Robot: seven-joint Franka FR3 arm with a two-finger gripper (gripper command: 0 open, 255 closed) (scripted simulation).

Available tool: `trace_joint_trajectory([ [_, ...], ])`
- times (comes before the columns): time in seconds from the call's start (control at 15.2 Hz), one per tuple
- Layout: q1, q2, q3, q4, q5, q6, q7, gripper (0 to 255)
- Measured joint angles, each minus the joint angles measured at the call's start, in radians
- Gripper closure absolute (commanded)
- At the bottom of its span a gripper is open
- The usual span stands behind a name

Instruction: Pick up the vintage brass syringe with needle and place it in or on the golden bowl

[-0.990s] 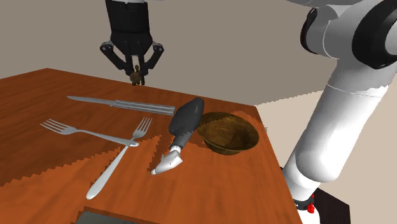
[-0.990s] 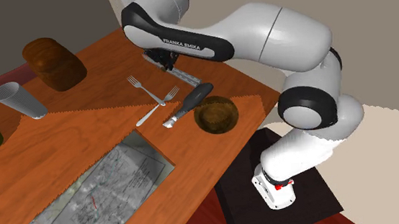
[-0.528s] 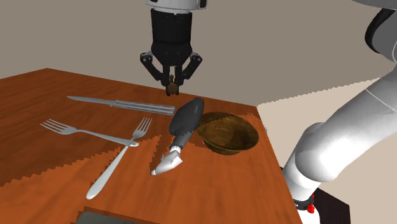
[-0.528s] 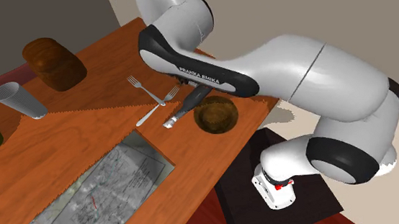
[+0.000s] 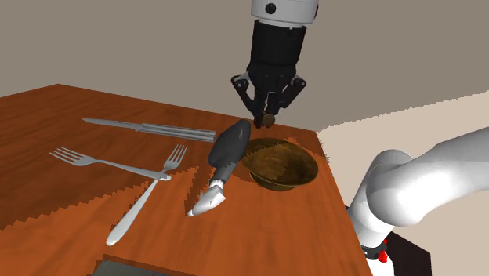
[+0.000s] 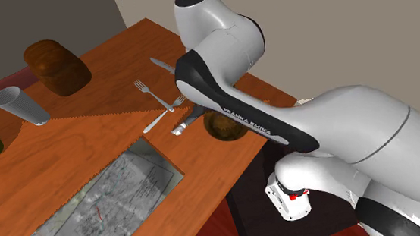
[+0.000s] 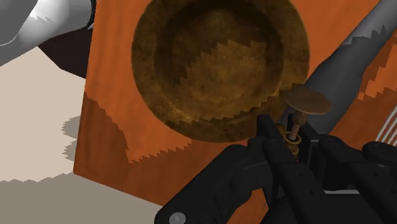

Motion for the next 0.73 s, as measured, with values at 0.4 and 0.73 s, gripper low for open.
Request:
trace_joint_trajectory([
  [0.4,0.067,-0.183,-0.052,-0.138,0.037,-0.049,-0.019,255],
  [0.73,0.078,-0.210,-0.042,-0.216,0.052,0.001,-0.020,255],
])
